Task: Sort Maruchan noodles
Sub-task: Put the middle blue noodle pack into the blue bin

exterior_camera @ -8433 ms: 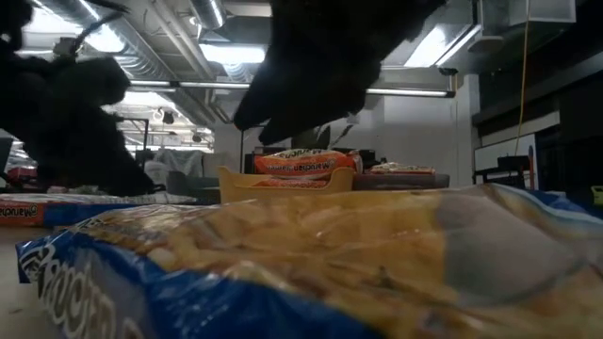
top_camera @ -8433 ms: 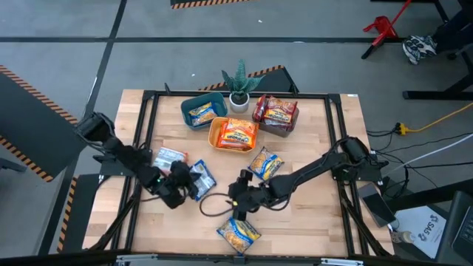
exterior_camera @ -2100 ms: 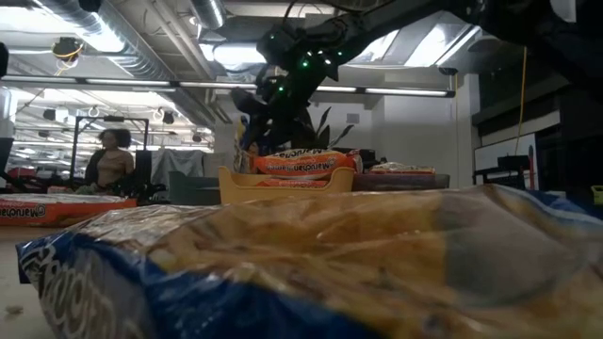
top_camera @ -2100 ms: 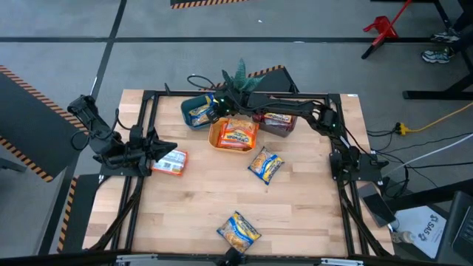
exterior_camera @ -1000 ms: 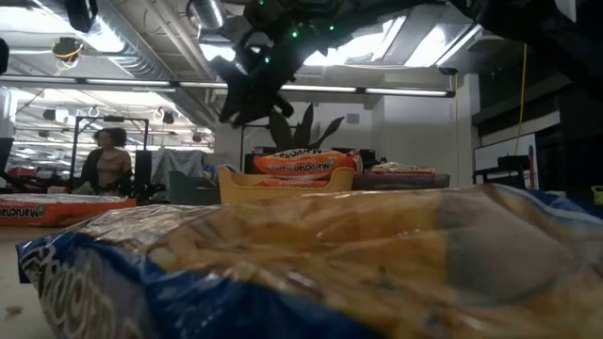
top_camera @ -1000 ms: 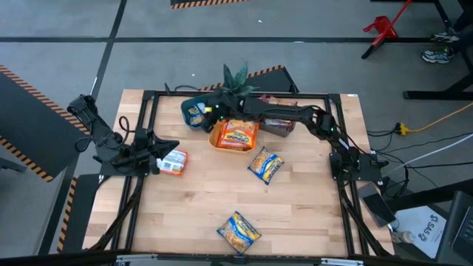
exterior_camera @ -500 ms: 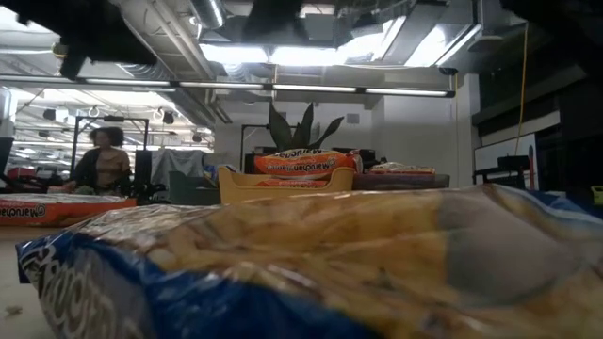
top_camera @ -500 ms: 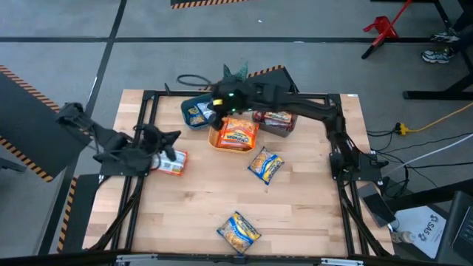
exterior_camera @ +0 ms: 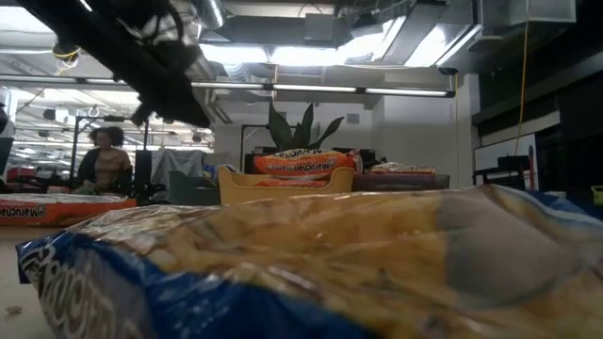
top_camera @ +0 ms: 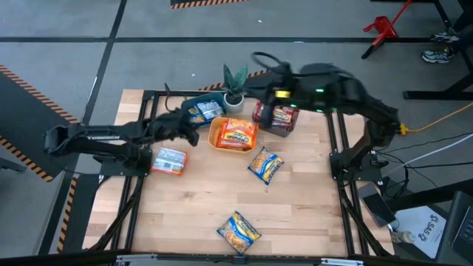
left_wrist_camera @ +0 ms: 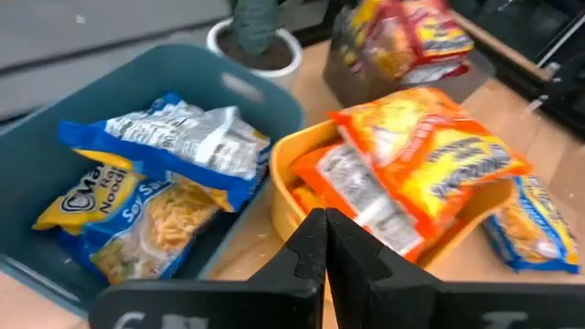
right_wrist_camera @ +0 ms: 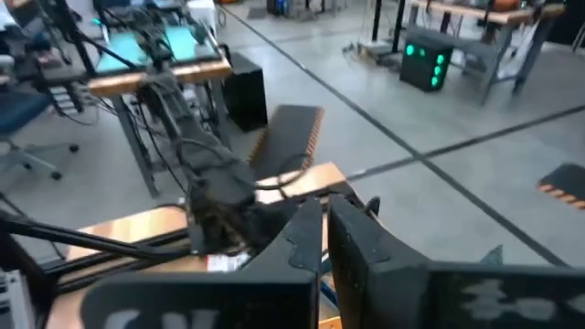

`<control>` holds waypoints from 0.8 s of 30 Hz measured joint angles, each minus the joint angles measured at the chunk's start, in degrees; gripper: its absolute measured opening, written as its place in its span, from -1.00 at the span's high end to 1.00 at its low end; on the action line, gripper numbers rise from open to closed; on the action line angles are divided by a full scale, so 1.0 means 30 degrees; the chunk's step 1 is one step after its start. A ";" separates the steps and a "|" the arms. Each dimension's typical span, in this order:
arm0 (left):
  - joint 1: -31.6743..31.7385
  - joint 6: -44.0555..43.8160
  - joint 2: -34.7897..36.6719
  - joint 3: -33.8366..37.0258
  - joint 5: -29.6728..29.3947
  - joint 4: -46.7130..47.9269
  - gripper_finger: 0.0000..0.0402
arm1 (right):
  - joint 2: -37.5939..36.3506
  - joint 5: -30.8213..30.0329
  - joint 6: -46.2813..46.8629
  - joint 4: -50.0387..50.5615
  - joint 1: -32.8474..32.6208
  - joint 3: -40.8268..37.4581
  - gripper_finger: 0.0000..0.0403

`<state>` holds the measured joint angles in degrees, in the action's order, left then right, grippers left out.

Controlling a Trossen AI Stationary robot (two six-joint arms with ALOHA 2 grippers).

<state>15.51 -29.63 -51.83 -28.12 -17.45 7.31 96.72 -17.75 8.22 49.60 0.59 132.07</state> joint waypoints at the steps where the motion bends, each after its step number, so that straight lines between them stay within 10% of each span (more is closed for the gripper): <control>1: 0.0733 0.0174 -0.0360 0.0000 0.0866 -0.0218 1.00 | -0.0257 -0.0332 -0.0010 0.0092 -0.0265 0.0017 0.97; 7: 0.3736 0.0564 -0.3243 0.0000 0.5030 -0.1680 1.00 | -0.0893 -0.2117 -0.0399 0.0914 -0.1754 -0.0022 0.96; 24: 0.6297 0.2414 -0.7684 0.0000 0.3719 -0.4541 1.00 | -0.0783 -0.2559 -0.0229 0.2454 -0.2865 -0.0022 0.96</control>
<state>34.40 -22.38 -74.89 -28.12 -6.30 -6.31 94.37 -25.43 7.53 56.96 -8.01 132.00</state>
